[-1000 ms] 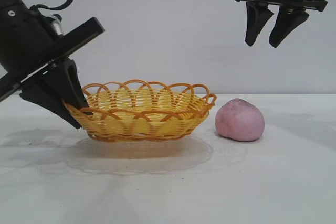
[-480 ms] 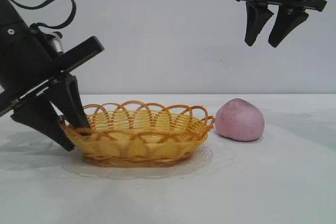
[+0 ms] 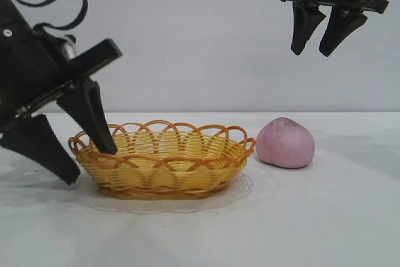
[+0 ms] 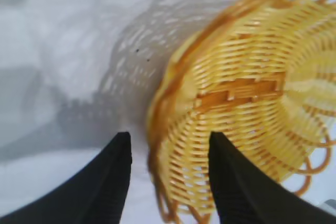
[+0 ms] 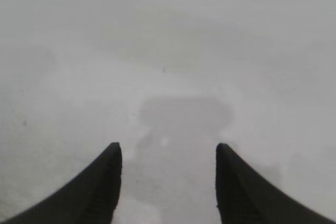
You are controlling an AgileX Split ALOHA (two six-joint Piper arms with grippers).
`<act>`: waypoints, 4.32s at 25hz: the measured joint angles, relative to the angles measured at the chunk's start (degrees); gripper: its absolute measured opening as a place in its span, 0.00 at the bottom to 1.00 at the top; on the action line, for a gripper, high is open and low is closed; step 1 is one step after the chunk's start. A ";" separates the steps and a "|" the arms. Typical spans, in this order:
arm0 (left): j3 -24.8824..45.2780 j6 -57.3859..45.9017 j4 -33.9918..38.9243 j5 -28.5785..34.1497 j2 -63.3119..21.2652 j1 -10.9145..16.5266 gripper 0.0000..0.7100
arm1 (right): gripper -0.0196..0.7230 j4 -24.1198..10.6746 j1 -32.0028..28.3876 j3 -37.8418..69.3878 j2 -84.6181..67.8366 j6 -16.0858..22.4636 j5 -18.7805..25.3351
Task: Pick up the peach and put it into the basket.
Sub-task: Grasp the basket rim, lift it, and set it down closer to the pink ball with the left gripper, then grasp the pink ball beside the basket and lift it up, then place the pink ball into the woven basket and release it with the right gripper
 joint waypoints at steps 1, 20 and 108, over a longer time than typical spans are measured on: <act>0.00 -0.10 0.00 0.24 -1.35 0.51 0.42 | 0.54 0.00 0.00 0.00 0.00 0.00 0.00; 0.23 -25.90 52.26 -5.66 -11.08 13.81 0.42 | 0.54 1.60 0.00 0.00 0.00 -0.68 0.00; 23.01 -41.75 61.33 28.94 -107.03 14.11 0.42 | 0.30 18.13 22.67 0.51 9.42 -15.23 13.83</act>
